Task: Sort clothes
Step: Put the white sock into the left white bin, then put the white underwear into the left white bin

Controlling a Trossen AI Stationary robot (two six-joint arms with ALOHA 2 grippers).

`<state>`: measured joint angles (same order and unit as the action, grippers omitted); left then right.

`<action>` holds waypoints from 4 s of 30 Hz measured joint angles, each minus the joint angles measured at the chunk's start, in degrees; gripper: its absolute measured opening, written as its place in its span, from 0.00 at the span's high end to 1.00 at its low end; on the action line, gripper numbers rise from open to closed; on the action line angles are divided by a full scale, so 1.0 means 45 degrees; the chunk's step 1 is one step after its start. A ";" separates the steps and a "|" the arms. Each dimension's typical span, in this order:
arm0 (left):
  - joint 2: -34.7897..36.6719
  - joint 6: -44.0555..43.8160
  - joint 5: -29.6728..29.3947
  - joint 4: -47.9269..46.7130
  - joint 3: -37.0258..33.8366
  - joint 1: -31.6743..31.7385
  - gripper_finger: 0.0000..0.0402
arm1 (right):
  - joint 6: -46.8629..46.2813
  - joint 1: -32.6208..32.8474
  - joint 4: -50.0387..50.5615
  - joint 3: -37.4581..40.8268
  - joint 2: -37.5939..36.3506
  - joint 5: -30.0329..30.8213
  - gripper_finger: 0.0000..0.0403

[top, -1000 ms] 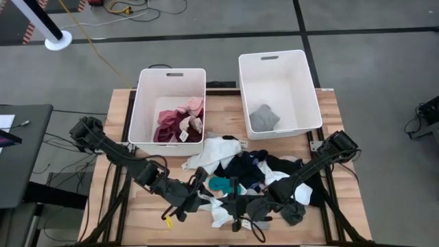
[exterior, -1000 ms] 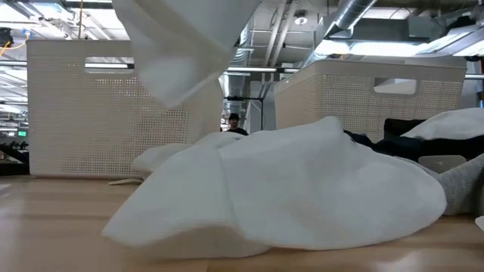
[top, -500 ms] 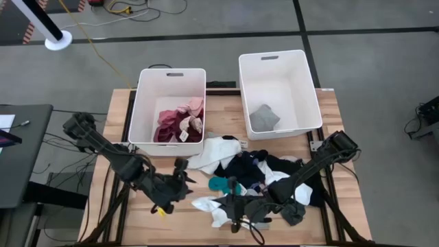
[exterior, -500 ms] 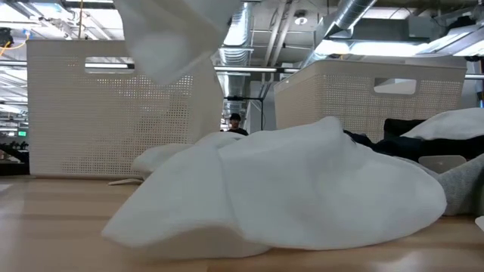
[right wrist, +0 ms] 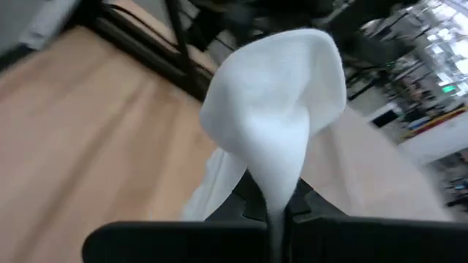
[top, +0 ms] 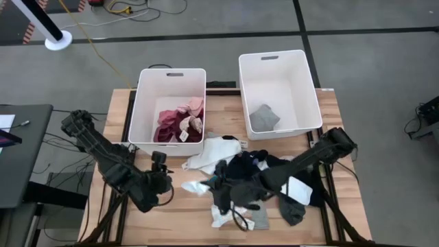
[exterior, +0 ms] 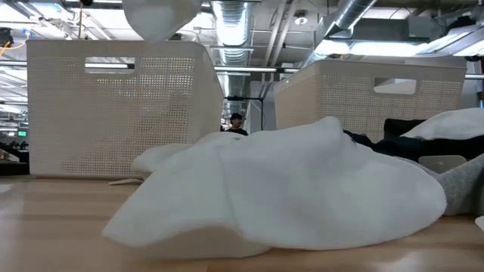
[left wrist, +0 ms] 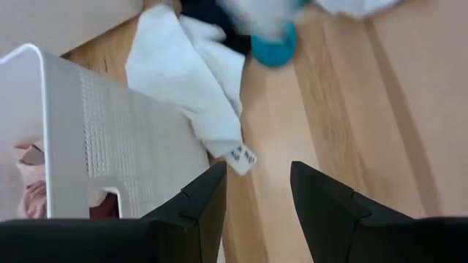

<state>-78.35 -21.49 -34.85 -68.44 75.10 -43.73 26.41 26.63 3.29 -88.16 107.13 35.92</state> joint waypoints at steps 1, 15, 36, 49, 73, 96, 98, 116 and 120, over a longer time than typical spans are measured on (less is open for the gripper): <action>0.0007 -0.0024 -0.0008 -0.0179 -0.0056 -0.0122 0.63 | 0.0325 -0.0185 0.0164 -0.0255 0.0000 0.0000 0.98; 0.1824 0.0246 -0.0995 0.0771 -0.2927 -0.0435 0.63 | 0.2760 -0.2287 0.2883 -0.3765 0.0000 -0.0031 0.98; 0.3774 0.1200 -0.0749 0.8070 -0.7237 -0.0435 0.63 | 0.2533 -0.6198 0.2919 -0.5732 -0.0010 -0.5204 0.98; 0.3769 0.1654 -0.0754 0.8757 -0.7270 -0.0354 0.63 | 0.1431 -0.7799 0.2684 -0.5732 -0.0010 -0.8385 0.98; 0.3702 0.2301 0.0018 0.9269 -0.7260 0.0415 0.63 | -0.0752 -0.9400 0.0240 -0.5725 0.2587 -1.0721 0.98; 0.3638 0.2079 0.0319 0.9488 -0.7255 0.0449 0.63 | -0.2412 -1.0054 0.1010 -0.5722 0.3157 -1.0812 0.91; 0.3638 0.2065 0.0319 0.9487 -0.7255 0.0449 0.63 | -0.2705 -1.0215 0.0868 -0.5722 0.3157 -1.0810 0.90; 0.3638 0.1917 0.0305 0.9588 -0.7255 0.0449 0.63 | -0.3229 -1.0456 0.1365 -0.5722 0.3157 -1.2065 0.59; 0.3638 0.1864 0.0305 0.9590 -0.7255 0.0449 0.63 | -0.3229 -1.0384 0.1370 -0.5722 0.3157 -1.2070 0.45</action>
<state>-61.98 -13.10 -33.47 -25.28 42.46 -41.71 11.88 -20.10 9.45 -113.91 121.34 -18.39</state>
